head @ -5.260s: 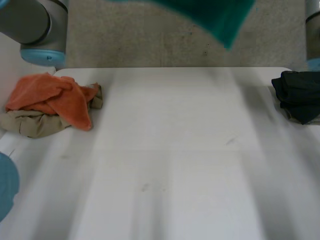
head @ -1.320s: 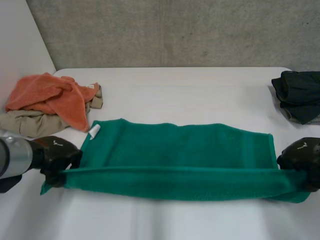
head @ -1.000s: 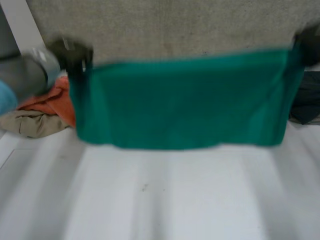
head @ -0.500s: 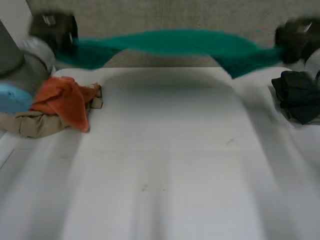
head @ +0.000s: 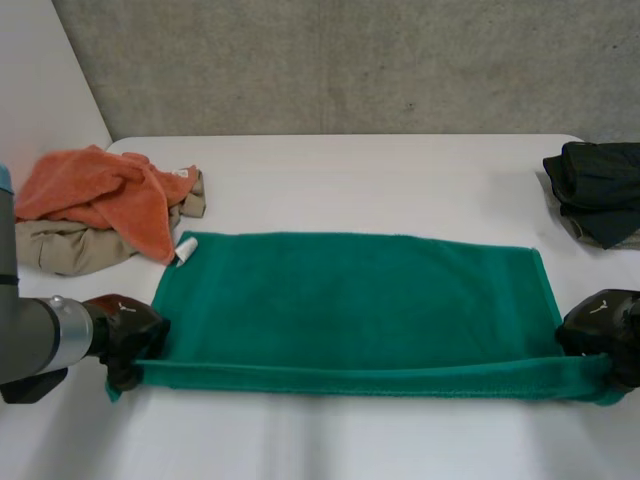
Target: Fold the laundry.
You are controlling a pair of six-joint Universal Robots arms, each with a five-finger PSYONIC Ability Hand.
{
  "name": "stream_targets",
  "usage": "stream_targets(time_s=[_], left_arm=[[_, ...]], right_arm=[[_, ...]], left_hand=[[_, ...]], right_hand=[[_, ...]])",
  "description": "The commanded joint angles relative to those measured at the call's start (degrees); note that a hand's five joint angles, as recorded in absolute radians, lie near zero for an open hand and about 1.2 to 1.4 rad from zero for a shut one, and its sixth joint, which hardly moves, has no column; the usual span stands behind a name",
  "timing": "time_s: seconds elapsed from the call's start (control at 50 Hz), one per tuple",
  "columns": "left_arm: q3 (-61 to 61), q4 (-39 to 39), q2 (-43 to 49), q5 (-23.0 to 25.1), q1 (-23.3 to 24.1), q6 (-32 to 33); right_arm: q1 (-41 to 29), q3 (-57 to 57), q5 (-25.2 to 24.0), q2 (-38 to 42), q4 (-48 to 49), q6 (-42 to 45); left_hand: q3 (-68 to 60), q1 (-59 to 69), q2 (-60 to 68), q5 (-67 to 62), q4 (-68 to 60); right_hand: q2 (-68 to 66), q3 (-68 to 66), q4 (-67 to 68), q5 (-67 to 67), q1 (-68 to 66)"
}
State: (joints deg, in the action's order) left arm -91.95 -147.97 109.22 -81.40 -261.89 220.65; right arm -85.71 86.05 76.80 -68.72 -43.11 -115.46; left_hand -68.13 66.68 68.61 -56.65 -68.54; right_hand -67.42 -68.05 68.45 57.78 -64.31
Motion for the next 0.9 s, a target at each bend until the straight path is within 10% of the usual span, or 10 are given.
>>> stream_targets(time_s=[0.02,0.2,0.52,0.58,0.6,0.68,0.9], left_arm=[[7.0,-2.1,2.1,2.0,1.4,-0.7],[30.2,-4.0,16.6,-3.3,6.7,-13.8],[58.9,-2.4,35.4,-10.8,11.6,-14.3],[61.4,-2.9,37.0,-12.1,11.6,-14.3],[62.7,-3.0,37.7,-12.5,11.6,-14.4],[63.5,-4.0,38.2,-14.1,12.4,-14.5],[52.1,-11.5,29.9,-10.7,13.5,-16.0]], right_arm=[[-0.9,-5.8,-0.3,3.4,9.1,-6.3],[-5.8,-14.8,0.1,13.2,22.1,-15.6],[-9.0,-27.9,4.5,25.9,32.8,-15.7],[-9.6,-28.9,4.8,27.2,34.4,-15.6],[-9.8,-29.3,5.7,27.7,35.6,-15.6],[-10.0,-28.6,9.5,26.9,38.6,-16.3],[-9.2,-17.1,10.4,11.8,37.2,-26.2]], left_hand=[[-11.9,13.3,11.4,-13.4,-11.5],[-11.9,13.3,11.4,-13.4,-11.5],[-11.9,13.3,11.4,-13.4,-11.5],[-11.9,13.3,11.4,-13.4,-11.5],[1.6,-0.2,-2.1,0.1,2.0],[58.1,-56.7,-58.6,56.6,58.5],[58.1,-56.7,-58.6,56.6,58.5]], right_hand=[[-12.6,-11.9,11.6,12.2,-15.7],[-12.6,-11.9,11.6,12.2,-15.7],[-12.6,-11.9,11.6,12.2,-15.7],[19.3,19.9,-20.3,-19.6,16.2],[45.5,46.2,-46.6,-45.9,42.4],[52.2,52.8,-53.2,-52.5,49.1],[57.4,58.1,-58.4,-57.8,54.3]])
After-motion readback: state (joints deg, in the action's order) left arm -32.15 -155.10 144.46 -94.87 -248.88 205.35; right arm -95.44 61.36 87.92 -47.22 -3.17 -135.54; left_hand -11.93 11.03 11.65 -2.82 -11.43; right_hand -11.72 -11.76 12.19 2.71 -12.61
